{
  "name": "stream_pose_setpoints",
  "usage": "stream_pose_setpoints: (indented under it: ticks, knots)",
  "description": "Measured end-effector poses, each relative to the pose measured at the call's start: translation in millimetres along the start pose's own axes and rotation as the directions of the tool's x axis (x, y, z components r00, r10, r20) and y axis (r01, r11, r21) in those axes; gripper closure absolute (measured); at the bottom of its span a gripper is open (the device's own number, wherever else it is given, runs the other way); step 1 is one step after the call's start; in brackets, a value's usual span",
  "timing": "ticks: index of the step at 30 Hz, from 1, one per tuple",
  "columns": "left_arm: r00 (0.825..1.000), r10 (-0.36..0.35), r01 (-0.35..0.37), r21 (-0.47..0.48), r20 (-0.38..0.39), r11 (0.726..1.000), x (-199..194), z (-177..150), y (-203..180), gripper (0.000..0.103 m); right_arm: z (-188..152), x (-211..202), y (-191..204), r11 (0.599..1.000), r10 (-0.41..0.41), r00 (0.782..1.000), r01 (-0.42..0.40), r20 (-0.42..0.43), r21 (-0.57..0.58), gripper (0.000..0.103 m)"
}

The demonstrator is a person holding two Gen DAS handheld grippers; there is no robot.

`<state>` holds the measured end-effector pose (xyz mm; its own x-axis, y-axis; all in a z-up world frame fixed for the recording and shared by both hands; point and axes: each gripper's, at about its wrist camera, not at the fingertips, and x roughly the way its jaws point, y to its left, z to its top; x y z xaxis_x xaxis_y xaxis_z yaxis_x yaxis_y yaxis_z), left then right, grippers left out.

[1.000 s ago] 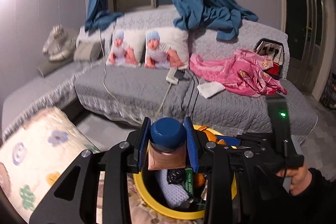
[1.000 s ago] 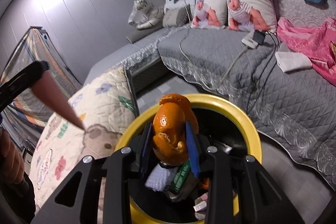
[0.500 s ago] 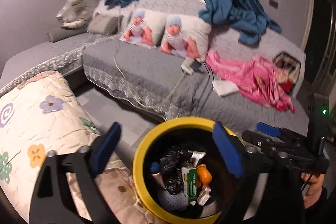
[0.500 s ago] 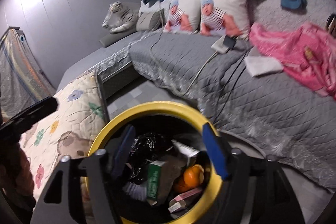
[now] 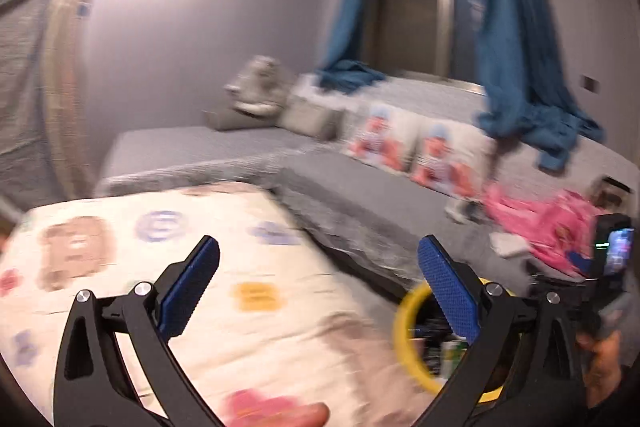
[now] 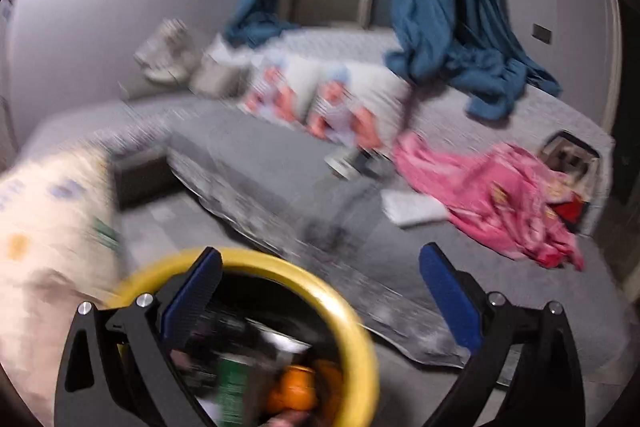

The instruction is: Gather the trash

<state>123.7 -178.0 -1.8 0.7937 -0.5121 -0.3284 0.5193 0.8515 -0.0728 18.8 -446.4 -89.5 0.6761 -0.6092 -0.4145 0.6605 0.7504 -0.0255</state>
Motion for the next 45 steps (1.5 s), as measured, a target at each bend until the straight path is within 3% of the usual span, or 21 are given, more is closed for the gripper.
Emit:
stream_pose_setpoints:
  ticks: [2,4,8,9,12,14,16,20,24,28,31,36,45]
  knots:
    - [0.991,0.129,-0.129,-0.006,0.028,0.992,-29.7,-0.2,24.1,0.008,10.7,-26.1,16.9,0.993,0.120,0.992,-0.121,0.048,0.015,0.008]
    - [0.967,0.250,-0.250,-0.006,0.043,0.968,-56.2,-4.2,42.3,0.008,18.7,-55.8,34.9,0.968,0.249,0.963,-0.251,0.103,0.005,0.008]
    - [0.886,0.451,-0.451,-0.029,0.107,0.892,-110.3,-18.6,65.7,0.008,24.8,-112.5,69.0,0.903,0.428,0.880,-0.425,0.205,-0.061,0.008]
    - [0.858,0.500,-0.498,-0.046,0.121,0.866,-124.7,-23.2,68.6,0.008,25.9,-122.1,76.4,0.888,0.458,0.863,-0.454,0.211,-0.071,0.008]
    - [0.811,0.576,-0.566,-0.109,0.102,0.817,-158.2,-32.9,77.5,0.008,25.8,-145.5,98.6,0.838,0.545,0.814,-0.535,0.200,-0.106,0.008]
    - [0.790,0.606,-0.592,-0.148,0.088,0.793,-173.5,-38.8,80.4,0.008,20.6,-157.3,109.4,0.803,0.596,0.781,-0.582,0.186,-0.128,0.008]
    - [0.782,0.616,-0.598,-0.168,0.091,0.784,-185.1,-43.8,80.4,0.008,14.2,-163.7,119.0,0.774,0.633,0.755,-0.614,0.170,-0.155,0.008]
    - [0.742,0.663,-0.639,-0.189,0.104,0.745,-198.4,-56.3,79.4,0.008,-3.3,-172.8,136.3,0.744,0.666,0.734,-0.640,0.134,-0.193,0.008]
    - [0.764,0.641,-0.614,-0.220,0.072,0.758,-201.4,-65.7,80.5,0.008,-16.1,-182.7,144.9,0.743,0.666,0.735,-0.639,0.128,-0.196,0.008]
    - [0.765,0.639,-0.614,-0.210,0.081,0.761,-197.4,-70.7,77.2,0.008,-23.1,-189.8,151.7,0.757,0.650,0.746,-0.617,0.145,-0.214,0.008]
    - [0.785,0.615,-0.588,-0.224,0.075,0.777,-196.1,-70.8,82.4,0.008,-25.4,-186.5,151.7,0.762,0.644,0.750,-0.613,0.152,-0.209,0.008]
    - [0.788,0.608,-0.578,-0.225,0.095,0.785,-198.4,-73.0,84.7,0.008,-26.5,-183.7,155.2,0.779,0.625,0.766,-0.595,0.154,-0.199,0.008]
    - [0.786,0.603,-0.572,-0.208,0.138,0.793,-203.5,-69.6,82.0,0.008,-27.3,-196.2,159.7,0.794,0.607,0.763,-0.569,0.221,-0.216,0.008]
